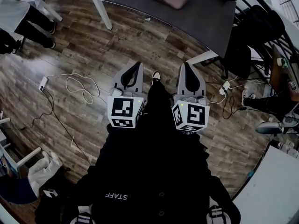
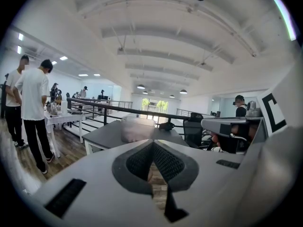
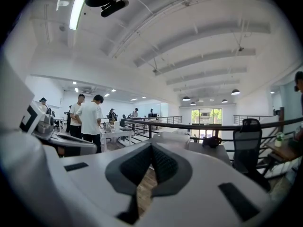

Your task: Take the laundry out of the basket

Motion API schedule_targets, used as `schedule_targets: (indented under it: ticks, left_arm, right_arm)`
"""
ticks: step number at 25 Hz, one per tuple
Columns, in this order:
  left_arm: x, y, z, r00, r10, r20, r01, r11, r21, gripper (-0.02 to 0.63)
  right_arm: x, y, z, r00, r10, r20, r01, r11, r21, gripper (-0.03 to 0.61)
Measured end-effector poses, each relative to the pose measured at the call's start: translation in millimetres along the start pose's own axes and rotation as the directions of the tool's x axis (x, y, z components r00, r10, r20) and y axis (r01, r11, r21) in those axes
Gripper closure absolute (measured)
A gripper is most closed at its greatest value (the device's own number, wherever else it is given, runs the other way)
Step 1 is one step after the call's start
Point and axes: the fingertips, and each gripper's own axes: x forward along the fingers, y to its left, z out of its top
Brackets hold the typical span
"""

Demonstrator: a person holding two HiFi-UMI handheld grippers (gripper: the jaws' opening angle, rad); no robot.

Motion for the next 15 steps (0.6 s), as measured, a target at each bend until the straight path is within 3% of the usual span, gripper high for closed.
schedule_targets:
  ticks: [7,15]
  left_arm:
    - [76.2,28.1,10.4,0.998,0.058,-0.003,-0.058,0.998,0.003,0.615]
    - [232.4,43.6,80.6,0.998,0.052,0.032,-0.052,0.999,0.001,0.615]
  right_arm:
    - [86.0,-34.1,-0.5,1.0,0.025,0.016,-0.025,0.999,0.024,0.563]
    - [218.1,-103.8,30.8,0.998,0.062,0.005,-0.062,0.998,0.02,0.563]
